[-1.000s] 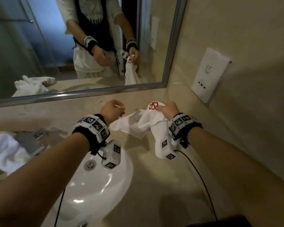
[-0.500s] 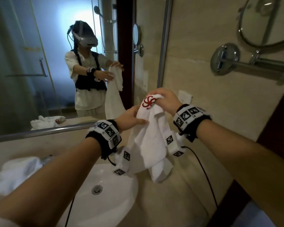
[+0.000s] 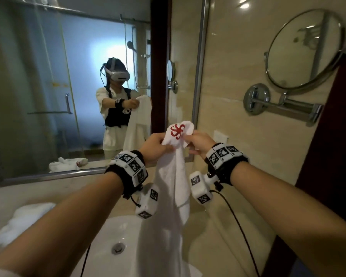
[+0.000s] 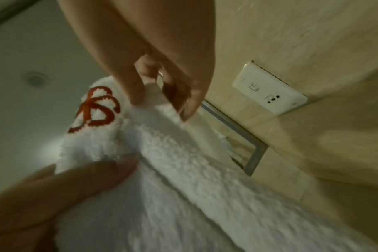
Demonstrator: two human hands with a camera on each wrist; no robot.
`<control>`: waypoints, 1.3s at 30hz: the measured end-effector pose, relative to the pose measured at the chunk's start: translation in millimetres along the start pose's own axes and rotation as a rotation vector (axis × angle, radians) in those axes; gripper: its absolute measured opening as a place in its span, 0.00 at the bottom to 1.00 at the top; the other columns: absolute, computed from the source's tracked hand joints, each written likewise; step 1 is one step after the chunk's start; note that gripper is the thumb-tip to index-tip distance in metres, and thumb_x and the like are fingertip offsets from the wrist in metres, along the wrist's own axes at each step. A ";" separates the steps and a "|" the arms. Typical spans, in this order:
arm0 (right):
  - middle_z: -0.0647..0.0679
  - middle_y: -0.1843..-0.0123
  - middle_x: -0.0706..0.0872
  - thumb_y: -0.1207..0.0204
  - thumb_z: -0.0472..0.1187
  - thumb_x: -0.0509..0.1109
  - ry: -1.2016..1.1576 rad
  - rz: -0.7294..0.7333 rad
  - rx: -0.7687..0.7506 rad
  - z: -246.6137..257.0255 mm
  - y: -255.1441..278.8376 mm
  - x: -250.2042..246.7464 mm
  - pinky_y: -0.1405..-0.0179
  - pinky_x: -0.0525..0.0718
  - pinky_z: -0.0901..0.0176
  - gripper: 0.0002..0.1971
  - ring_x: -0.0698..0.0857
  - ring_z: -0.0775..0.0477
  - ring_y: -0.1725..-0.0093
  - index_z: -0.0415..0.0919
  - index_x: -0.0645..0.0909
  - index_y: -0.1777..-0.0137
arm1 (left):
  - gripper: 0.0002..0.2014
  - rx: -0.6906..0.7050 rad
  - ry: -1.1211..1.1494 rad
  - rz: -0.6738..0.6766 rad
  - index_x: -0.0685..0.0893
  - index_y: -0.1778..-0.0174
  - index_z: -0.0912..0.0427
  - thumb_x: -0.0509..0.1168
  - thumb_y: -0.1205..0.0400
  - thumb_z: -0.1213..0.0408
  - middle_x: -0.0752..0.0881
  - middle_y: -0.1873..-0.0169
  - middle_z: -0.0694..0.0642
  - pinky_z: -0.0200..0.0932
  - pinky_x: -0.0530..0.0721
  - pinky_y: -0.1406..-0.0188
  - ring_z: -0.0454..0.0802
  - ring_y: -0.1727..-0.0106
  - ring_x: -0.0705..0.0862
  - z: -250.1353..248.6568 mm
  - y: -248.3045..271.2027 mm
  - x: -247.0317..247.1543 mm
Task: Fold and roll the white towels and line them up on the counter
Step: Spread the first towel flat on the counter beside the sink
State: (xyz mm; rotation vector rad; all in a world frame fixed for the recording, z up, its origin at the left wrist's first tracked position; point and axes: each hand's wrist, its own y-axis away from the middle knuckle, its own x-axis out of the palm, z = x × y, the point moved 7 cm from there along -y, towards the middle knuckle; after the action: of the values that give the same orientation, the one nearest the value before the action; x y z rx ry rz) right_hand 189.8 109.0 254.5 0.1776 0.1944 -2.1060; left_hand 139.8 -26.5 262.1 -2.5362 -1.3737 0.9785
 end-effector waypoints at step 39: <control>0.31 0.40 0.83 0.17 0.33 0.53 0.850 -0.142 -0.214 20.5 -33.6 -60.8 0.57 0.69 0.58 0.14 0.82 0.35 0.45 0.31 0.80 0.45 | 0.12 -0.249 0.112 0.118 0.76 0.52 0.56 0.67 0.25 0.75 0.84 0.47 0.63 0.52 0.87 0.50 0.59 0.49 0.84 -3.0 -0.1 -25.6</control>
State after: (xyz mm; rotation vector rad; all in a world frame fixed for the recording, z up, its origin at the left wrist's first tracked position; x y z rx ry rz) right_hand 191.2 172.5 289.2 0.9463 0.9492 -2.0078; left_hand 131.5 -45.9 277.0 -2.8322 -1.4065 0.7066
